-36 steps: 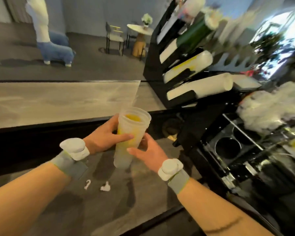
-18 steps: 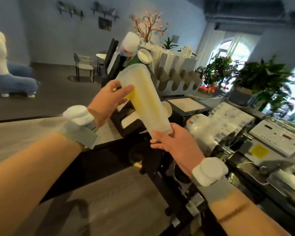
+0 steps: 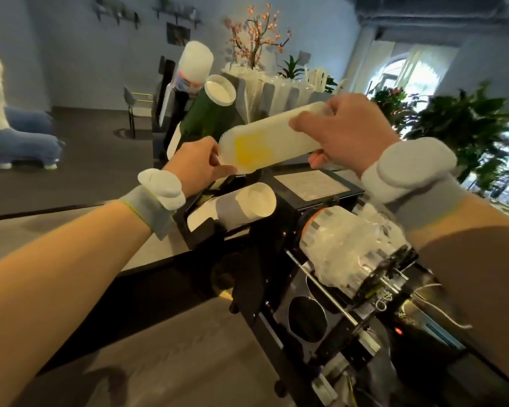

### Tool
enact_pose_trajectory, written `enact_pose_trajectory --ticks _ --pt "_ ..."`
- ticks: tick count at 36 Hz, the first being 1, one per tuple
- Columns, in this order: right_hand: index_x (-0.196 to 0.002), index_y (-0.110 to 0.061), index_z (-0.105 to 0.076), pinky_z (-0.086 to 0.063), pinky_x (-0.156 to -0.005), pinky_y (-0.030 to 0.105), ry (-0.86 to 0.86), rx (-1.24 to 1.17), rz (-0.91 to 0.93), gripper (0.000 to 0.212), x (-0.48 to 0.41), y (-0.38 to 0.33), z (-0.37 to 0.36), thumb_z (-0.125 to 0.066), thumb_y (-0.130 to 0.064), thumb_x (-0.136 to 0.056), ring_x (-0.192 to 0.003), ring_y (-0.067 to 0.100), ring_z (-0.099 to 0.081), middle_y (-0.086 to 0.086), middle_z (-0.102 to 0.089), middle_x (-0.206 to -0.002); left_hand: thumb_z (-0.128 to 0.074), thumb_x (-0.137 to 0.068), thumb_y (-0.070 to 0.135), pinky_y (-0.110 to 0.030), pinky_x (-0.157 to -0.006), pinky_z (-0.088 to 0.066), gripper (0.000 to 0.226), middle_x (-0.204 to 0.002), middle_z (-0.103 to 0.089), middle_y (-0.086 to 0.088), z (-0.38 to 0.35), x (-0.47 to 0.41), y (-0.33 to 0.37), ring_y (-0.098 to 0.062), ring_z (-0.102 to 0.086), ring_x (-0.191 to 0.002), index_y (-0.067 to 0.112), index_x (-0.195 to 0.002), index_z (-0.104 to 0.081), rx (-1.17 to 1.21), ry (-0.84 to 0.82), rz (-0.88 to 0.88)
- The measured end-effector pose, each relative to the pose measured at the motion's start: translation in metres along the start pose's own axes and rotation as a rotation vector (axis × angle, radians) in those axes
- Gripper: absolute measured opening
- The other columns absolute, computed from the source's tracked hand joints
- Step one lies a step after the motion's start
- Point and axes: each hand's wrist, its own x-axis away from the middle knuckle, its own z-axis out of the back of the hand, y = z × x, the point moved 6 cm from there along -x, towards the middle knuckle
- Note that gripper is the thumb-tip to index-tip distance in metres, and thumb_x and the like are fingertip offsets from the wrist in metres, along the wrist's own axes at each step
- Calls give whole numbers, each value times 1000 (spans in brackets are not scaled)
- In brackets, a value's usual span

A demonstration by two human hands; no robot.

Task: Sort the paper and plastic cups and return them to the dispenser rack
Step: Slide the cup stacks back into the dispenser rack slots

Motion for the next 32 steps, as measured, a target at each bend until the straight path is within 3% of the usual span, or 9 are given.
enact_pose_trajectory --ticks 11,14,22,26,32 --pt "-112 -8 -59 -63 -67 32 -13 -23 33 38 -29 2 -9 -58 -39 -90 -61 20 -74 9 -73 -87 -65 -84 53 -35 -78 -52 51 -97 -56 -2 6 -9 -15 -20 -58 -82 17 -109 -40 -114 -14 -39" --pt "-112 -6 -59 -63 -68 37 -33 -66 10 39 -30 4 -13 -60 -38 -89 -63 25 -74 13 -73 -88 -67 -84 51 -32 -73 -48 51 -96 -53 0 3 -11 -18 -15 -55 -78 19 -108 -35 -72 -30 -13" --pt "-113 -7 -58 -63 -70 40 -95 15 30 44 -41 0 -38 -63 -44 -88 -62 21 -74 11 -72 -92 -69 -84 49 -37 -79 -51 66 -104 -53 -6 -10 -11 -36 -25 -57 -90 10 -124 -35 -93 -59 99" --pt "-125 -13 -53 -61 -74 42 -119 136 111 53 -48 -9 -58 -65 -46 -85 -70 23 -73 6 -64 -109 -68 -84 49 -43 -94 -48 72 -128 -48 -15 -14 -17 -43 -33 -53 -112 8 -132 -35 -173 -33 89" --pt "-131 -15 -46 -54 -89 39 -112 235 187 59 -62 -15 -87 -69 -42 -84 -102 26 -64 5 -58 -123 -70 -86 39 -45 -107 -38 80 -151 -33 -12 -17 -17 -38 -33 -41 -133 17 -148 -25 -74 24 -19"
